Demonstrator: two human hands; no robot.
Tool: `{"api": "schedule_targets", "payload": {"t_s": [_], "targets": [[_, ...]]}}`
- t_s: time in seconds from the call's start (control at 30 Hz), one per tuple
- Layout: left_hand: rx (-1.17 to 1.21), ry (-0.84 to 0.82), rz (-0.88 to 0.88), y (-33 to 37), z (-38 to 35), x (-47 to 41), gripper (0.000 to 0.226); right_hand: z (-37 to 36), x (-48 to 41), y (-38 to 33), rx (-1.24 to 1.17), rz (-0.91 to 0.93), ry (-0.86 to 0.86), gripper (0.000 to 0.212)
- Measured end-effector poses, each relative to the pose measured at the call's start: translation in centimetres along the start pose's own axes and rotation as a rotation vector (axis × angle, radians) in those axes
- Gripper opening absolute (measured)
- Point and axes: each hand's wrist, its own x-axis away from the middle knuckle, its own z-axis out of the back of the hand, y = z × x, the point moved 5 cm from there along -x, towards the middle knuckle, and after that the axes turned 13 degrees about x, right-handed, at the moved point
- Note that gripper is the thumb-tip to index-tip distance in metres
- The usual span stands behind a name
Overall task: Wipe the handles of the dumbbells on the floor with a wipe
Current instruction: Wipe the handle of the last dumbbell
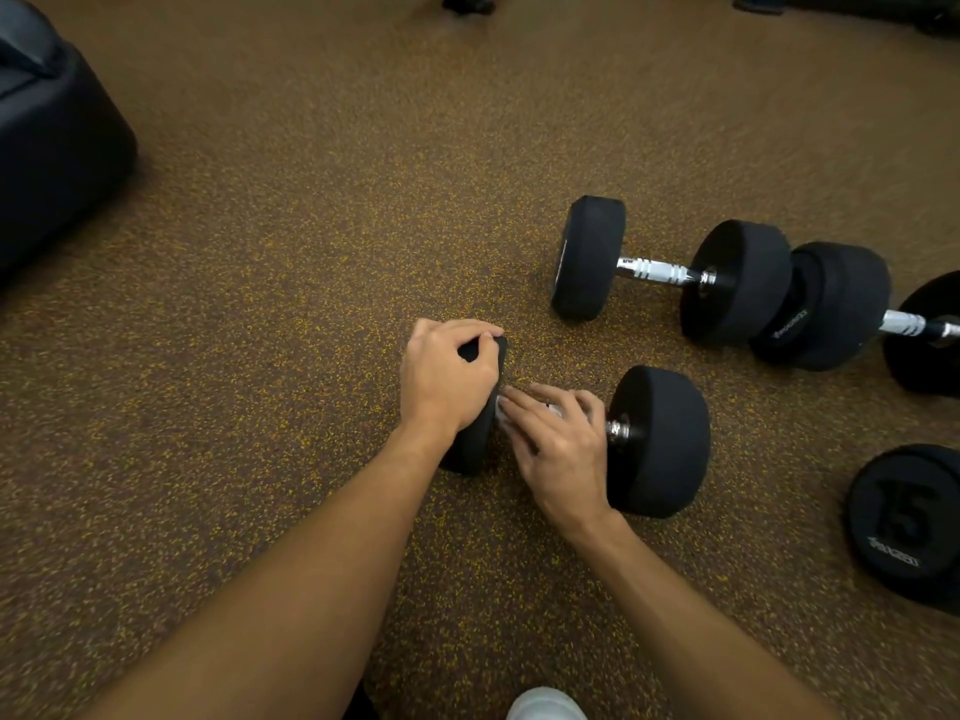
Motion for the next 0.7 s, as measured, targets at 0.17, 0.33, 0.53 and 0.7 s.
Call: {"api": "schedule_targets", "payload": {"t_s": [0.17, 0.33, 0.53, 0.7], "targets": [[-0.004, -0.01, 0.007, 0.3, 0.0, 0.1, 0.026, 0.2, 1.2, 0.6, 0.052, 0.011, 0.086, 0.017], [0.005, -0.003, 0.007, 0.3, 0.0, 0.0, 0.026, -0.2, 0.8, -0.2, 0.05, 0.008, 0.135, 0.01], [0.006, -0.006, 0.024, 0.4, 0.0, -0.2, 0.025, -0.1, 0.6, 0.0, 0.071, 0.001, 0.132, 0.011], [0.003, -0.01, 0.029, 0.5, 0.1, -0.1, 0.025, 0.5, 2.0, 1.2, 0.073, -0.091, 0.111, 0.014]]}}
